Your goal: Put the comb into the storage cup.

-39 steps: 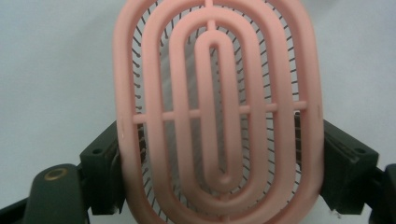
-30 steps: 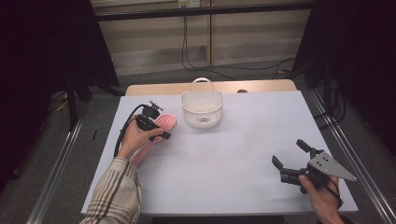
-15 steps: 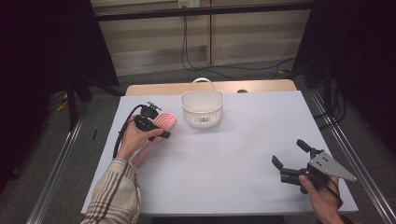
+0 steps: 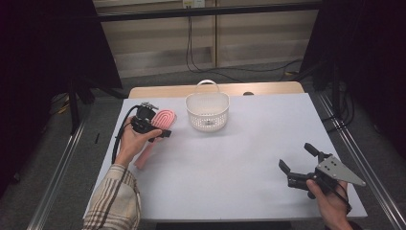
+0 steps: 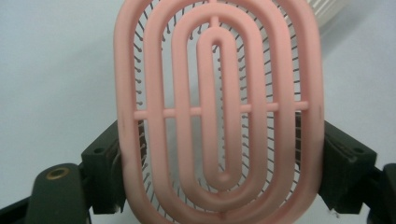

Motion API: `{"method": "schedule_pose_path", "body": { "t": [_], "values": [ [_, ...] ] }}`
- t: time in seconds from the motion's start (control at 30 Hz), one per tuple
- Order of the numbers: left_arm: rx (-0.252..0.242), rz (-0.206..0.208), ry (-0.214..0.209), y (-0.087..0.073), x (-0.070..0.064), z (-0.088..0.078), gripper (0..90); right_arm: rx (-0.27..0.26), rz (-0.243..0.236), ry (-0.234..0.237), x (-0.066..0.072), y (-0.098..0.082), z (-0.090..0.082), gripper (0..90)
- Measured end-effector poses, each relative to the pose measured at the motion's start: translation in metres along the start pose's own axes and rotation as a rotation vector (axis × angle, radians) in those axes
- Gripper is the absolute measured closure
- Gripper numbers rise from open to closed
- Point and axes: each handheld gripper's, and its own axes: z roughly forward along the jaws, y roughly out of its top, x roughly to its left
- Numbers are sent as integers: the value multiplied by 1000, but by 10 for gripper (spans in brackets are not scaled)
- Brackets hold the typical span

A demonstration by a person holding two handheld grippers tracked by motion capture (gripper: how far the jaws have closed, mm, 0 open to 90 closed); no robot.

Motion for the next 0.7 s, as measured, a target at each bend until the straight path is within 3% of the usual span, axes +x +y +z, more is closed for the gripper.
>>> {"method": "schedule_pose_path", "body": {
  "t": [0.23, 0.33, 0.7],
  "values": [
    [-42, -9, 14, -3, -1, -4, 195, -1, 2, -3, 0, 0, 0, 0],
    [-63, -32, 26, -4, -1, -5, 196, -2, 2, -3, 0, 0, 0, 0],
    [-125, -43, 16, -3, -3, -19, 196, -2, 2, -4, 0, 0, 0, 0]
  ]
}}
